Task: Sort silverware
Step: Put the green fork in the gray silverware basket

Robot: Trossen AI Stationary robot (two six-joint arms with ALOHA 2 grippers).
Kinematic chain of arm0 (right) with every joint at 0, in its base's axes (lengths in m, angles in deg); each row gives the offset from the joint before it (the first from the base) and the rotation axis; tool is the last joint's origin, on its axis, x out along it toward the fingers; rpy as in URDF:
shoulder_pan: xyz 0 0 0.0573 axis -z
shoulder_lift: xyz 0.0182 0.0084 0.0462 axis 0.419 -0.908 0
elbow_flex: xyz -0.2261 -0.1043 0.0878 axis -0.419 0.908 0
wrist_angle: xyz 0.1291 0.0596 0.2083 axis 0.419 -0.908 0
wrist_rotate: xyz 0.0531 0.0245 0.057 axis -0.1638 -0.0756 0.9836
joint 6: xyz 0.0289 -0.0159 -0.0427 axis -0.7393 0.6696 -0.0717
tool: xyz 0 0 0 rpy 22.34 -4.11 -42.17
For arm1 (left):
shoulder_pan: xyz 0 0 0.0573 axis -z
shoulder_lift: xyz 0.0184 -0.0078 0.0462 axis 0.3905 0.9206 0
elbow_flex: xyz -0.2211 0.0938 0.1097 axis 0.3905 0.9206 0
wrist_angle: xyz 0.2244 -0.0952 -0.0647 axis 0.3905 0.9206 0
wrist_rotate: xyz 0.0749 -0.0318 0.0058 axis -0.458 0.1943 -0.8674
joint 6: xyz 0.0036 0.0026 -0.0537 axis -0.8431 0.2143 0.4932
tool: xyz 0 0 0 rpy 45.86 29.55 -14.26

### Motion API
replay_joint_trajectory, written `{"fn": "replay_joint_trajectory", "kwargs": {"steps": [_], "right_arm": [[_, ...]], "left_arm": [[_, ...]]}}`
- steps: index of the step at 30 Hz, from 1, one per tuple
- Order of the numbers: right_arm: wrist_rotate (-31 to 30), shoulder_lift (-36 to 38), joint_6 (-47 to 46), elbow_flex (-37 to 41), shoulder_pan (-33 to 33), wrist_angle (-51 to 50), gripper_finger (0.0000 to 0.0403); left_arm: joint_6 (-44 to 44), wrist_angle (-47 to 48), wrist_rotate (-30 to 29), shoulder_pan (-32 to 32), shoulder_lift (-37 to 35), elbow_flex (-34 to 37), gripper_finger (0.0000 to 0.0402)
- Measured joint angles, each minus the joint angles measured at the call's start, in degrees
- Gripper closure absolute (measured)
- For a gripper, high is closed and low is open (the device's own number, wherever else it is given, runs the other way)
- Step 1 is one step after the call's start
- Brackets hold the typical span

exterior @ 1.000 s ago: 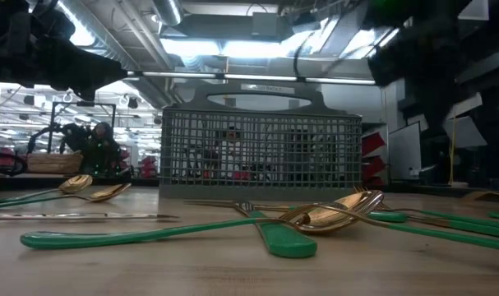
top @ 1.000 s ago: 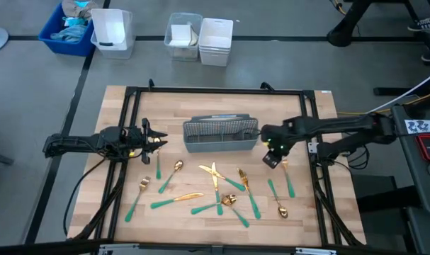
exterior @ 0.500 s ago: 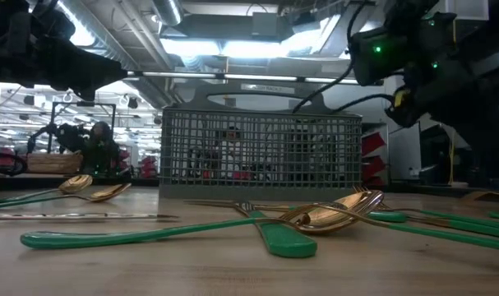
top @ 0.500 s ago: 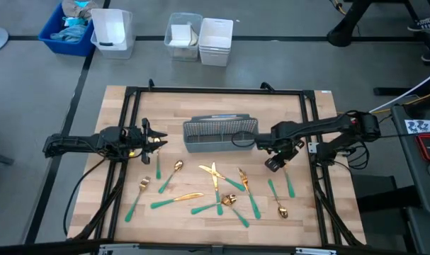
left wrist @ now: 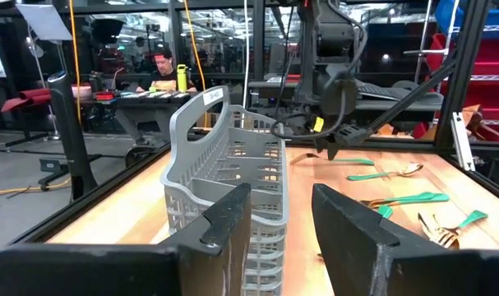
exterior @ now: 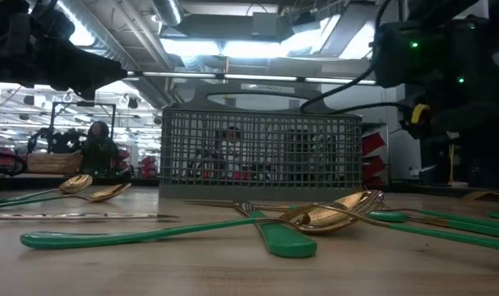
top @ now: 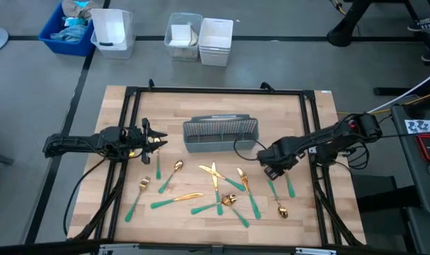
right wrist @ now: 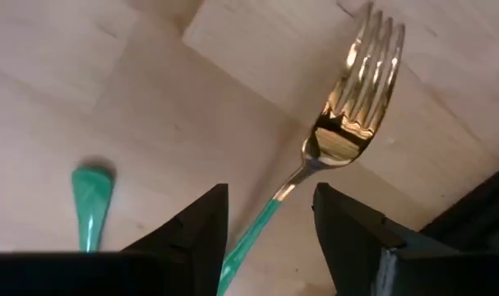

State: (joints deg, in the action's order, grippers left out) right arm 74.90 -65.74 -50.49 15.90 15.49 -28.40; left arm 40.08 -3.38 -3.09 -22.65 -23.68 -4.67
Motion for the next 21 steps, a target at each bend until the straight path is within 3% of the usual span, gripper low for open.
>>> {"fn": "replay_joint_trajectory", "kwargs": {"steps": [7,14,17,21], "right_arm": [[-2.7,0.0,-4.9,3.1,-1.4,0.6,0.0226],[-3.4,0.3,-5.5,6.8,-1.2,7.8,0.0231],[-3.3,0.2,-5.5,7.3,-1.2,8.3,0.0257],[-4.0,0.2,-5.4,7.4,-1.3,9.1,0.0322]], "left_arm": [[0.1,0.0,0.0,0.0,0.0,0.0,0.0278],[0.1,0.0,0.0,0.0,0.0,0.0,0.0278],[0.1,0.0,0.0,0.0,0.0,0.0,0.0278],[0.1,0.0,0.0,0.0,0.0,0.0,0.0278]]}}
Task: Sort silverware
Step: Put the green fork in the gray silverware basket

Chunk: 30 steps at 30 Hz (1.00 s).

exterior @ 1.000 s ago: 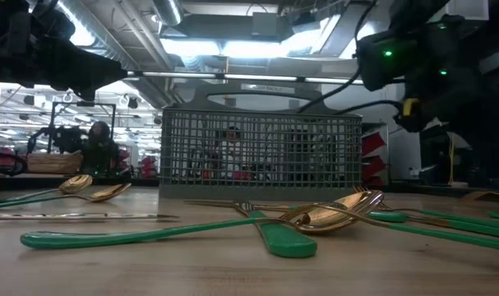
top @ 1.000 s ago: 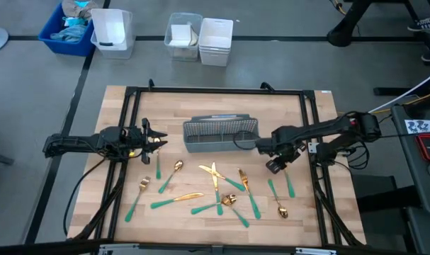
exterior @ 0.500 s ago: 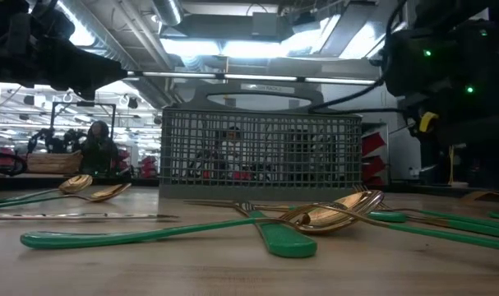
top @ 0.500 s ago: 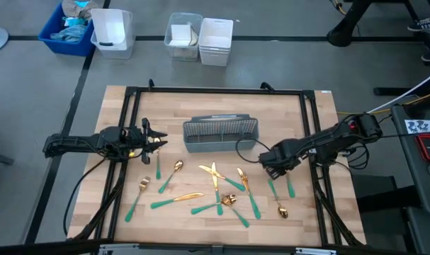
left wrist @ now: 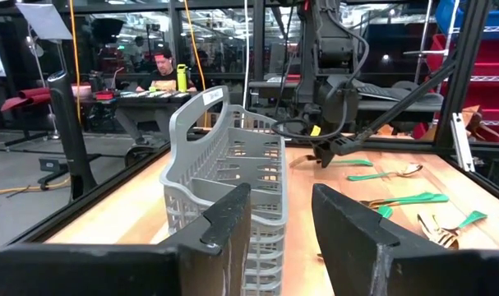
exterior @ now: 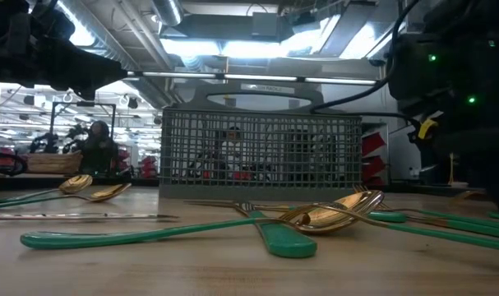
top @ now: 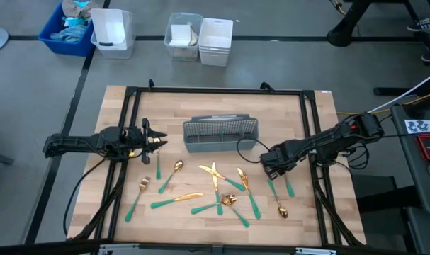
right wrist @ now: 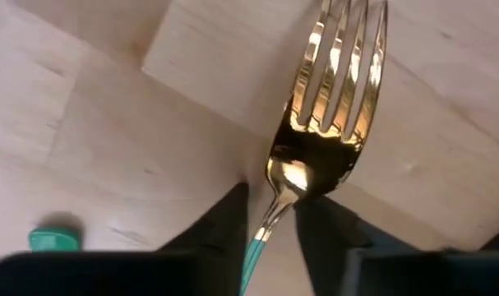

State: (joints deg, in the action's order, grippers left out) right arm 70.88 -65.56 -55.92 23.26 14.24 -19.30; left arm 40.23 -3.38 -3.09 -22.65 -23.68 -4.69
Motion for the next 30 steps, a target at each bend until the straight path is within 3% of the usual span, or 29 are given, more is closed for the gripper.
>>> {"fn": "replay_joint_trajectory", "kwargs": {"steps": [3,5,9,16,24,30], "right_arm": [[-0.2,0.0,0.1,0.0,0.0,0.4,0.0379],[-0.3,0.0,0.0,0.0,0.0,0.5,0.0392],[-0.4,-0.1,0.0,-1.4,0.0,-0.2,0.0378],[-3.8,1.6,3.0,-8.3,0.1,-3.0,0.0390],[-4.8,1.9,8.5,-21.8,0.0,-7.5,0.0395],[-11.1,1.9,17.8,-33.0,0.0,-7.1,0.0395]], "left_arm": [[0.0,0.0,0.0,0.0,0.0,0.0,0.0278],[0.0,0.0,0.0,0.0,0.0,0.0,0.0278],[0.0,0.0,0.0,0.0,0.0,0.0,0.0278],[0.0,0.0,0.0,0.0,0.0,0.0,0.0278],[0.0,0.0,0.0,0.0,0.0,0.0,0.0278],[0.0,0.0,0.0,0.0,0.0,0.0,0.0278]]}}
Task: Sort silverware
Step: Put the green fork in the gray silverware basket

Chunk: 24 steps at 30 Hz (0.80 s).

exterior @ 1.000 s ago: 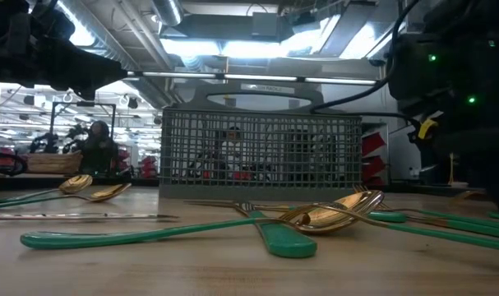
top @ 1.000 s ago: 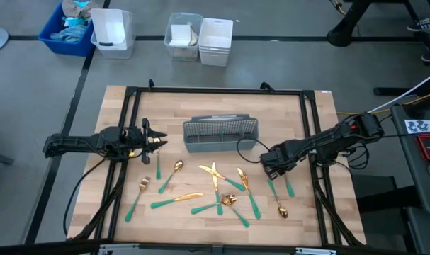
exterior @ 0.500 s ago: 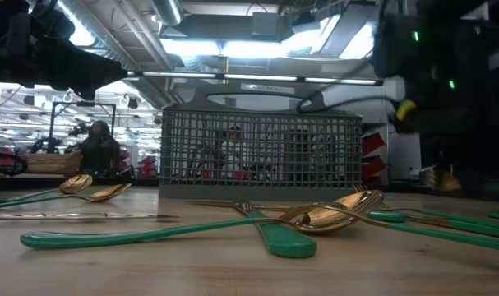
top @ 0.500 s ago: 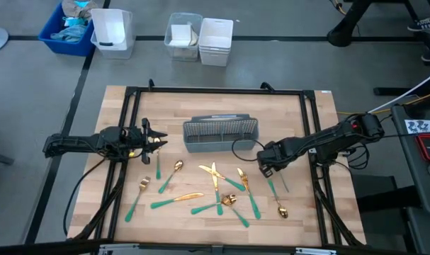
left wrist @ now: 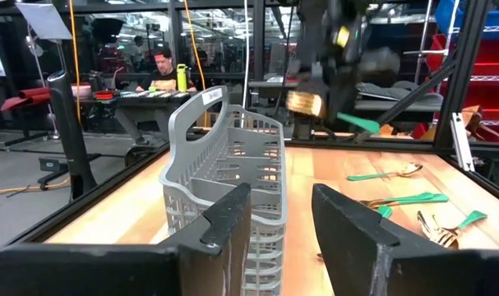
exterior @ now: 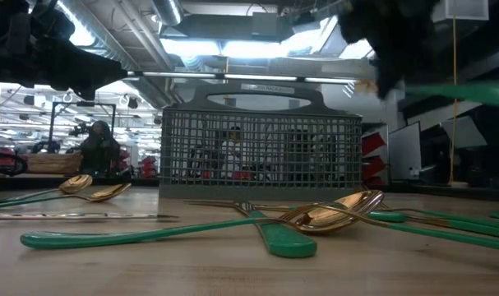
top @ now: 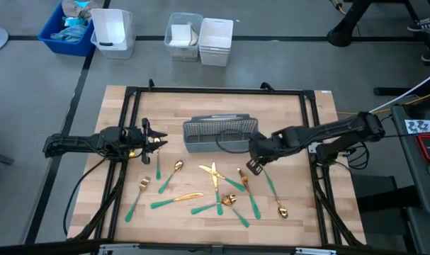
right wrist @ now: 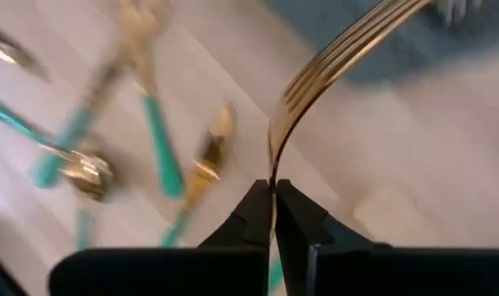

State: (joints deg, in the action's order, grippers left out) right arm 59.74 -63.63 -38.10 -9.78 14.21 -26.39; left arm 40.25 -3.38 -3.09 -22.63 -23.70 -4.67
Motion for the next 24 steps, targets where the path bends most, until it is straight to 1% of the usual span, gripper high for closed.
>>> {"fn": "replay_joint_trajectory", "kwargs": {"steps": [3,6,10,13,16,20,24], "right_arm": [[-7.6,0.0,8.0,-4.8,0.0,2.2,0.0398],[-19.0,0.2,17.6,-7.5,0.0,7.1,0.0394],[-35.0,0.1,29.2,-7.3,0.1,15.2,0.0393],[-42.9,-0.3,33.1,-6.5,0.1,16.0,0.0397],[-46.4,-0.4,33.2,-5.3,0.1,16.0,0.0395],[-46.2,-0.3,32.0,-2.2,0.9,17.8,0.0391],[-46.1,-0.3,31.2,2.8,1.7,22.1,0.0392]], "left_arm": [[0.0,0.0,0.0,0.0,0.0,0.0,0.0278],[0.0,0.0,0.0,0.0,0.0,0.0,0.0278],[0.8,0.0,0.0,0.0,0.0,0.0,0.0278],[2.2,0.0,0.0,0.0,0.0,0.0,0.0278],[2.5,0.0,0.0,0.0,0.0,0.0,0.0278],[2.4,0.0,0.0,0.0,0.0,0.0,0.0278],[2.4,0.0,0.0,0.0,0.0,0.0,0.0278]]}}
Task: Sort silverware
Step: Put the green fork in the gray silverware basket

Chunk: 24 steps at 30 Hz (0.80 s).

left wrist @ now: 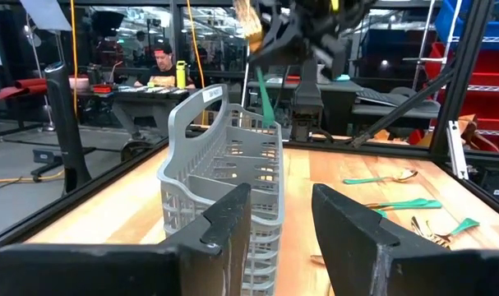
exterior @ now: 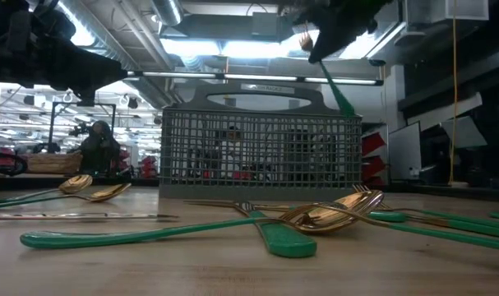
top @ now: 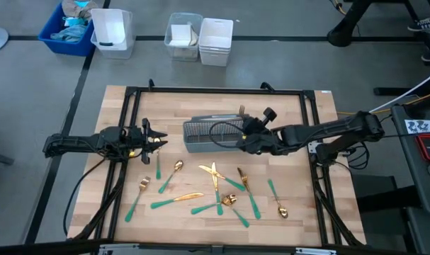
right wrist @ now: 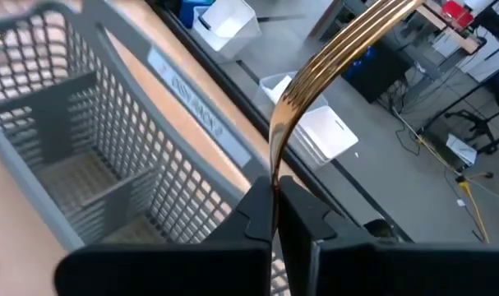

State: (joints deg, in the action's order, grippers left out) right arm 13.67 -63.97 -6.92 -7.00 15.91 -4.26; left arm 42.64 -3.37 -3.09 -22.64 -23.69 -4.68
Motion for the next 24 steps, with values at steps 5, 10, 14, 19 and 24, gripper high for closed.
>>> {"fn": "replay_joint_trajectory", "kwargs": {"steps": [5,10,14,19,24], "right_arm": [[0.0,0.0,0.0,4.4,-0.1,4.7,0.0382],[0.7,0.0,0.0,6.1,-0.1,4.5,0.0377],[1.2,0.0,0.0,6.4,-0.1,4.3,0.0375],[1.6,0.0,0.0,6.3,-0.1,4.3,0.0357],[2.5,0.0,0.0,6.3,-0.1,4.3,0.0316]], "left_arm": [[0.7,0.0,0.0,0.0,0.0,0.0,0.0278],[2.5,0.0,-0.7,0.0,0.0,0.0,0.0278],[3.6,0.5,-1.1,0.0,0.0,-0.3,0.0278],[3.6,3.6,-1.2,0.0,0.0,-2.4,0.0278],[8.0,15.7,-1.2,0.0,0.0,-7.6,0.0278]]}}
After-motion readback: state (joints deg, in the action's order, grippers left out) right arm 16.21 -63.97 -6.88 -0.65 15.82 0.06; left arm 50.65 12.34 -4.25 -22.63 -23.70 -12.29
